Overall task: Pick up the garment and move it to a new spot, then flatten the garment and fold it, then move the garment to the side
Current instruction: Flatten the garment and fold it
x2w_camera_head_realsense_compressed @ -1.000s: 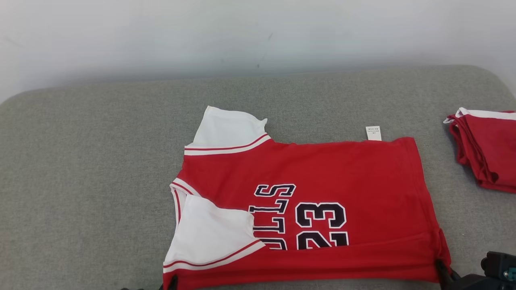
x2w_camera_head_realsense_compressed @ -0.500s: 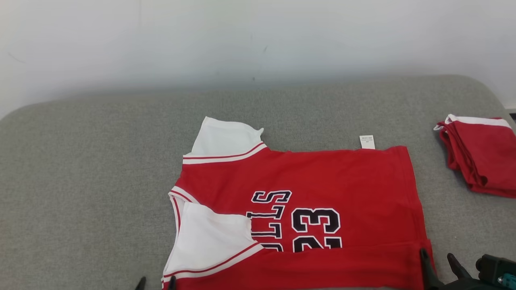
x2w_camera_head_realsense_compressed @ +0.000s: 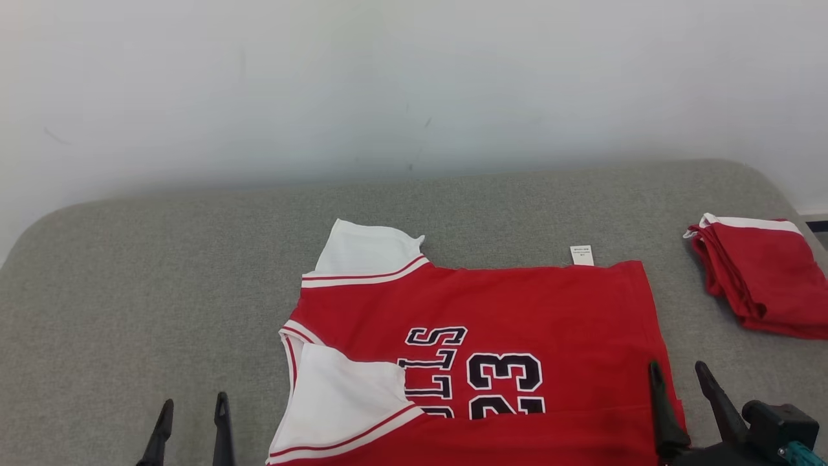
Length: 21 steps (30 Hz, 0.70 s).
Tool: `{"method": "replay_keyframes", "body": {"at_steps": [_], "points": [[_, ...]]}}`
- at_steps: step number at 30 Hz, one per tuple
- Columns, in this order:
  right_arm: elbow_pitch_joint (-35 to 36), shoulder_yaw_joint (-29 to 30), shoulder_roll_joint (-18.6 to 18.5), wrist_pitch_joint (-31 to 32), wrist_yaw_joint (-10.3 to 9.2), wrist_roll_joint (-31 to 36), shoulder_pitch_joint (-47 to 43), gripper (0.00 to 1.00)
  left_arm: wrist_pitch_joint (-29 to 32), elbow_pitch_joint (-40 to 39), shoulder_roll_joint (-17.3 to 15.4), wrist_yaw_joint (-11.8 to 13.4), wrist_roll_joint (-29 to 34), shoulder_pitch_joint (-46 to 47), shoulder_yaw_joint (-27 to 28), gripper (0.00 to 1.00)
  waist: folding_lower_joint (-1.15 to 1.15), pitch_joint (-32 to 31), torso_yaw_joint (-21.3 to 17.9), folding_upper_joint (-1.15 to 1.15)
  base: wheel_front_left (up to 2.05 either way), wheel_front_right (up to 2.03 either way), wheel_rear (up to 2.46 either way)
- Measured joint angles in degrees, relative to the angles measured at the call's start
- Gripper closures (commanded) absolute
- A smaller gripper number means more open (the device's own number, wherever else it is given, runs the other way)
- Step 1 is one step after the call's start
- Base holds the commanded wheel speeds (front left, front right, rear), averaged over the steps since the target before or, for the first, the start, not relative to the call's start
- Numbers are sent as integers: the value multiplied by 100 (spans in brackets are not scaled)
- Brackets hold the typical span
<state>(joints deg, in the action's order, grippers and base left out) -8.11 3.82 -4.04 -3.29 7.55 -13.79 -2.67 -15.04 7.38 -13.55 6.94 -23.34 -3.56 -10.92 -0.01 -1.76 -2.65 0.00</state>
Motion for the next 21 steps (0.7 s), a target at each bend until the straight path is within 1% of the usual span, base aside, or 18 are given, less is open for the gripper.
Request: {"method": "replay_keyframes", "body": {"at_steps": [5,8,11,12,14,17,21], "points": [[-157,-226,-130,-423,0,21,180,0,0,-99,412,-278,301,24,637,0,1,-66,-28,0,0,0,0],[-297,-417,-249,-673,0,20,252,0,0,-272,681,-542,450,43,1007,0,1,-88,-37,0,0,0,0],[-426,-657,-408,-909,0,20,300,0,0,-436,821,-799,769,44,1262,0,1,-98,-29,0,0,0,0],[-426,-657,-408,-909,0,20,300,0,0,-436,821,-799,769,44,1262,0,1,-98,-29,0,0,0,0],[-548,-761,-486,-1003,0,-5,316,0,0,-472,893,-938,1004,30,1328,0,1,-103,-23,0,0,0,0],[-683,-868,-581,-1095,0,-30,314,0,0,-398,978,-1039,1221,-55,1390,0,1,-110,-17,0,0,0,0],[-744,-962,-667,-1145,0,-13,310,0,0,-122,1029,-1048,1391,-197,1454,0,1,-122,-23,0,0,0,0]]}}
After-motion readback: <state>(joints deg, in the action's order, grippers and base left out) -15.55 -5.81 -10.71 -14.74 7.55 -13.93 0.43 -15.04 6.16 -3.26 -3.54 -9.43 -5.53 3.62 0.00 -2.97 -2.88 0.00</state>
